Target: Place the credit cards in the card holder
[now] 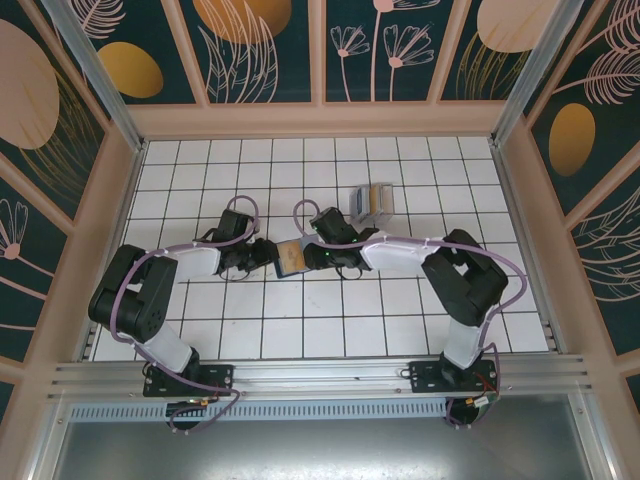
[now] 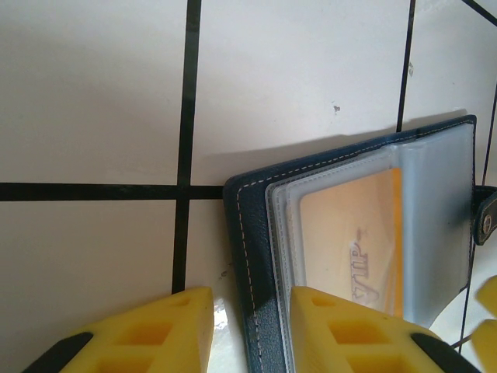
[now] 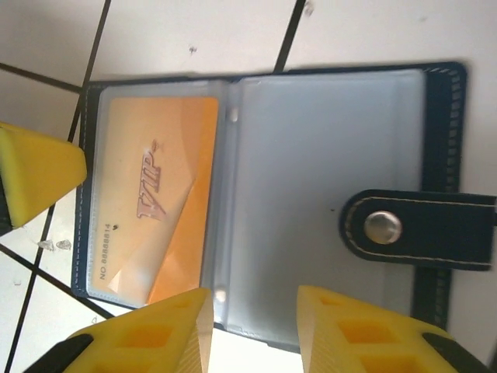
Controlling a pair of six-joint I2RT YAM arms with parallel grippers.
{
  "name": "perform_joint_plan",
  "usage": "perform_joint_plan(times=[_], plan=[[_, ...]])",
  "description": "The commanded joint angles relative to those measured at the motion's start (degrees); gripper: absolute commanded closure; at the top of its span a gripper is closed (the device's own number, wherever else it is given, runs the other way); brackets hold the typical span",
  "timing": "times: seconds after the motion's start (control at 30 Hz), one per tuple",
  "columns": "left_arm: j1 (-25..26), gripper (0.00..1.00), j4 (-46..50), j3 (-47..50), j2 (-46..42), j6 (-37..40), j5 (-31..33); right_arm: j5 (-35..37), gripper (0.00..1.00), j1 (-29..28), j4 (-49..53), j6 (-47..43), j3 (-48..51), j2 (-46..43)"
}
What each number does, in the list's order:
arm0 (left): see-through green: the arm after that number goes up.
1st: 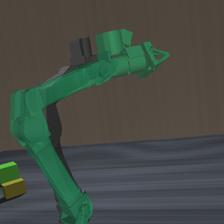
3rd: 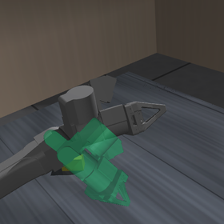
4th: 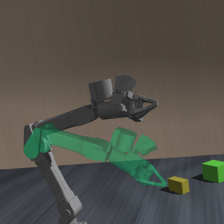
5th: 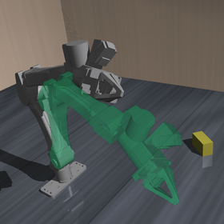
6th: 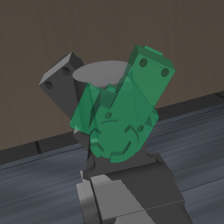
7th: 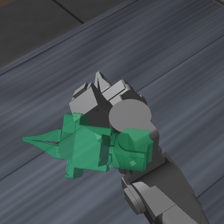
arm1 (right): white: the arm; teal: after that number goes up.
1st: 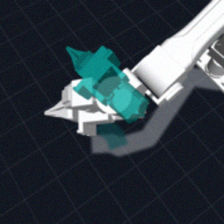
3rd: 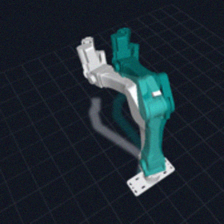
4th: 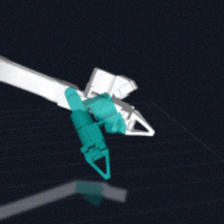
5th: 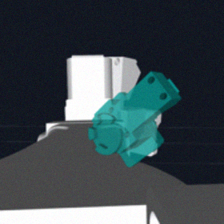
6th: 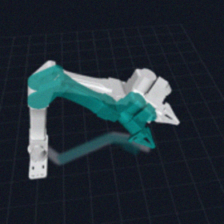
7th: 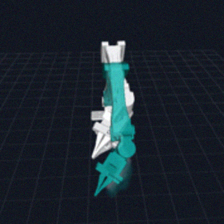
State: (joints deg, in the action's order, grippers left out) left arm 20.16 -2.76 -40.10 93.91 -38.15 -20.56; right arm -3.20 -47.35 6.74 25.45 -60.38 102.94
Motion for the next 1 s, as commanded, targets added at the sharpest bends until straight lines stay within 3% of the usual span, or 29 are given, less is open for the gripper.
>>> perform_joint_plan(times=[0.0, 0.6, 0.97], plan=[[0.1, 0.66, -1.1, 0.0, 1.1, 0.7, 0.0, 3.8, 0.65, 0.9, 2.9, 1.4, 0.4, -2.1], [0.1, 0.67, -0.9, 0.6, 0.7, 0.4, 0.2, 3.4, 0.62, 0.9, 3.6, 3.4, 0.6, 3.8], [0.1, 0.67, -1.1, 0.5, 0.7, 0.4, 0.2, 6.3, 0.59, 0.9, 4.9, 3.2, 0.9, -1.9]])
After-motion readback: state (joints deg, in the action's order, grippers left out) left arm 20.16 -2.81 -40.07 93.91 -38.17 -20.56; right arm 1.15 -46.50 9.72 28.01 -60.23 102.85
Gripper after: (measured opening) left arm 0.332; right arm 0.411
